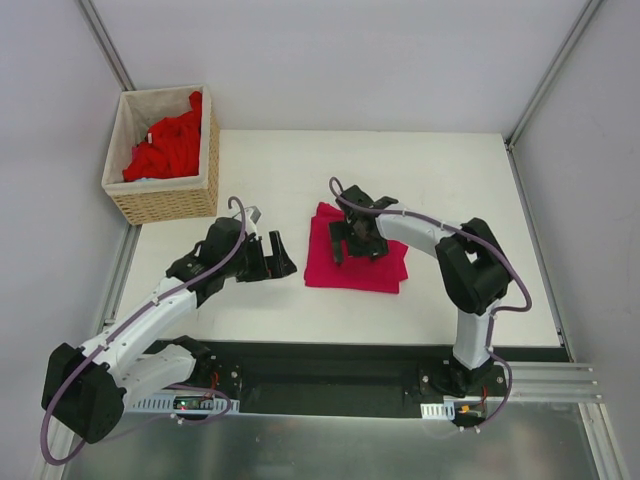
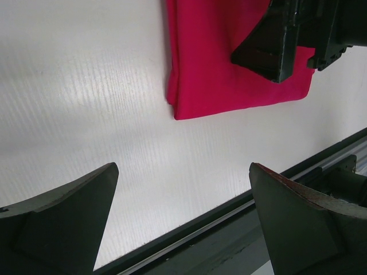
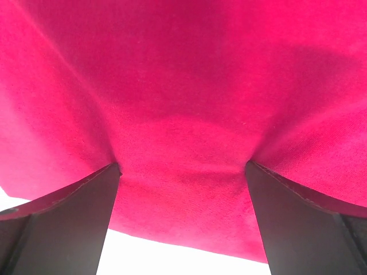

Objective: Fold and stack the t-shirts

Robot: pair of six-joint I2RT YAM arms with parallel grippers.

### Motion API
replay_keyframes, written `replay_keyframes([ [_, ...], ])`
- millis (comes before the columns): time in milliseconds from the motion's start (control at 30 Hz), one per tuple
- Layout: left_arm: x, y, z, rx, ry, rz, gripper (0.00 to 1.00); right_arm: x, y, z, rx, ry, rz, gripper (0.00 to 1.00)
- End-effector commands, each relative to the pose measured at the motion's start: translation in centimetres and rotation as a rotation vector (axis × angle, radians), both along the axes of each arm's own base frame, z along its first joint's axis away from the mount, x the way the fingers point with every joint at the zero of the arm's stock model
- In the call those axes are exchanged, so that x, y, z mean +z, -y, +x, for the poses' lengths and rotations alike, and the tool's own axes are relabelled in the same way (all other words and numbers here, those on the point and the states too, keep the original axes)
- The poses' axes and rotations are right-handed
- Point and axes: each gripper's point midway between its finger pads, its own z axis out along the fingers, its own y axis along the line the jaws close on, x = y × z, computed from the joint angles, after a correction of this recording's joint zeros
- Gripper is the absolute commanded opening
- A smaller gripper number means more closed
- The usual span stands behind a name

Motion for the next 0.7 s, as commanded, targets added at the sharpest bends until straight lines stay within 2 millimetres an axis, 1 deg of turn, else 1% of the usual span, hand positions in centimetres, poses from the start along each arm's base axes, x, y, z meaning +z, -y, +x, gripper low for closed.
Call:
replay_keyframes([
  [0,0.3,-0.2,0.8,0.014,0.006,0.01,0.99,-2.8,1.4,-0.7,-0.039,-0.074,0.009,0.97],
  [167,0.8,0.1,1.3,0.014,0.008,0.007,0.99,-1.3,2.8,0.5,-0.049,-0.048,-0.015,0.97],
  [300,1.2,0.2,1.5,0.01,0.019,0.006,0.99,-0.7,4.2,1.1,-0.066,-0.052,-0.04,0.97],
  [433,1.2,0.1,1.6,0.01,0.021,0.008,0.99,0.0,5.3,2.1,-0.082,-0.056,-0.053,0.97],
  [467,1.3,0.1,1.6,0.012,0.024,0.007,0.99,0.1,6.0,2.7,-0.107,-0.062,-0.048,0.97],
  [500,1.3,0.1,1.6,0.011,0.026,0.007,0.99,0.3,6.4,2.8,-0.118,-0.071,-0.045,0.97],
  [533,1.4,0.1,1.6,0.009,0.027,0.005,0.99,0.6,6.6,3.3,-0.127,-0.066,-0.035,0.97],
  [567,1.3,0.0,1.6,0.01,0.027,0.008,0.99,0.8,7.4,4.0,-0.156,-0.065,-0.026,0.97],
  [633,1.4,0.0,1.7,0.008,0.031,0.006,0.99,1.3,8.0,4.9,-0.178,-0.056,-0.022,0.97],
  [667,1.5,0.0,1.7,0.004,0.033,0.002,0.99,1.3,8.7,5.4,-0.197,-0.061,-0.027,0.97],
])
